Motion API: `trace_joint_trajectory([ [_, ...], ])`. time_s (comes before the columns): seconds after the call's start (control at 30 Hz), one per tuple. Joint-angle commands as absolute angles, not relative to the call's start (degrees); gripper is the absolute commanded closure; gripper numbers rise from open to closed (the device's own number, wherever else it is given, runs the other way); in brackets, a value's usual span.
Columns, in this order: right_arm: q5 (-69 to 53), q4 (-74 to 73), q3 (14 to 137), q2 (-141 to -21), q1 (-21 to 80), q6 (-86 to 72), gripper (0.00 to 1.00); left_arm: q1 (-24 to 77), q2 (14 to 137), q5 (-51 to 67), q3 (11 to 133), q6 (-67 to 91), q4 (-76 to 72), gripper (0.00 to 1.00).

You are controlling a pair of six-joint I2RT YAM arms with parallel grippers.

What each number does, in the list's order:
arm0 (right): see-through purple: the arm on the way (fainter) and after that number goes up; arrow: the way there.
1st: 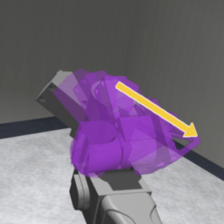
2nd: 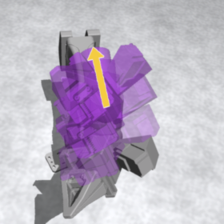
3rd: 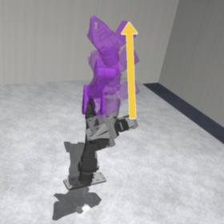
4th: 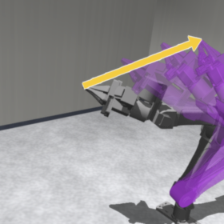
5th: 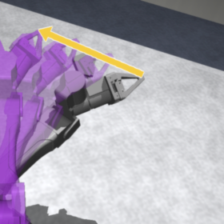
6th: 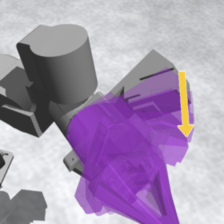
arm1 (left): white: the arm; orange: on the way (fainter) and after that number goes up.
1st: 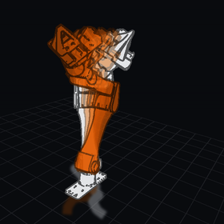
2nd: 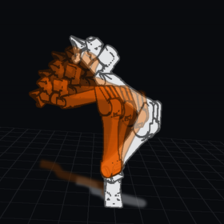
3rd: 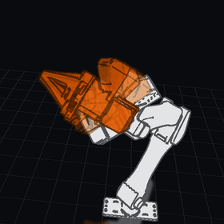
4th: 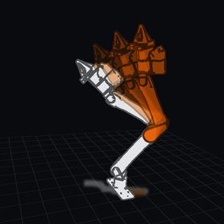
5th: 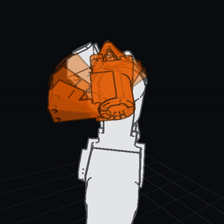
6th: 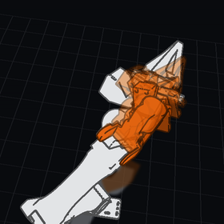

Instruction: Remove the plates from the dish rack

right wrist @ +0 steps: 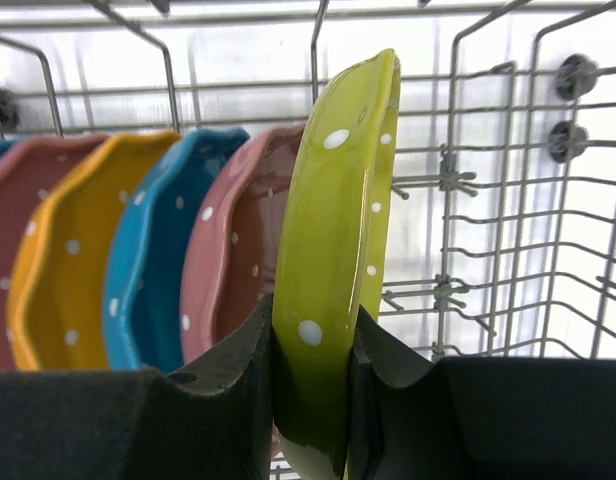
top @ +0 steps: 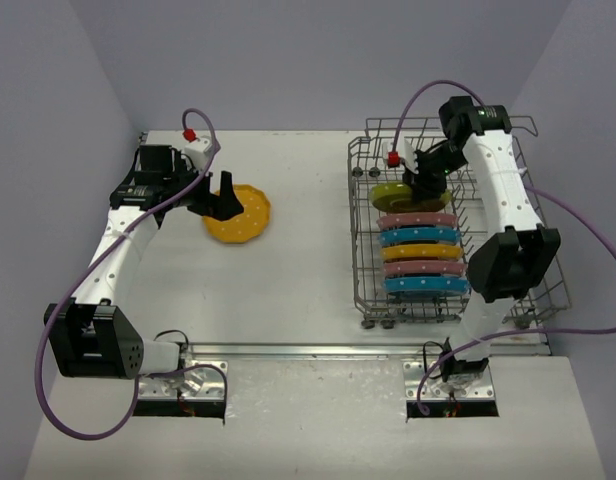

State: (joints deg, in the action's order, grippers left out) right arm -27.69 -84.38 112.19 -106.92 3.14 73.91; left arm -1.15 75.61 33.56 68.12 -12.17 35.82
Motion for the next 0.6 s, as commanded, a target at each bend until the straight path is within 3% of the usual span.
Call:
trace_joint_trajectory([
  [0.0,-35.5,-86.4,119.2,-100.4,2.9,72.9,1.0,-0.6,73.1,34.7,67.7,-10.4,33.5,0.02],
  [0.37,-37.4,-81.7,124.8,-94.5,3.0,70.9,1.0,-0.6,71.1,35.2,70.2,-2.5,32.1,0.0],
  [0.43,-37.5,-70.5,120.8,-90.2,3.4,67.1,1.0,-0.6,71.1,34.9,71.9,1.7,32.5,0.0],
  [0.57,-31.7,-50.4,101.2,-78.9,8.1,66.0,1.0,-0.6,71.5,37.9,77.5,3.9,35.2,0.0],
])
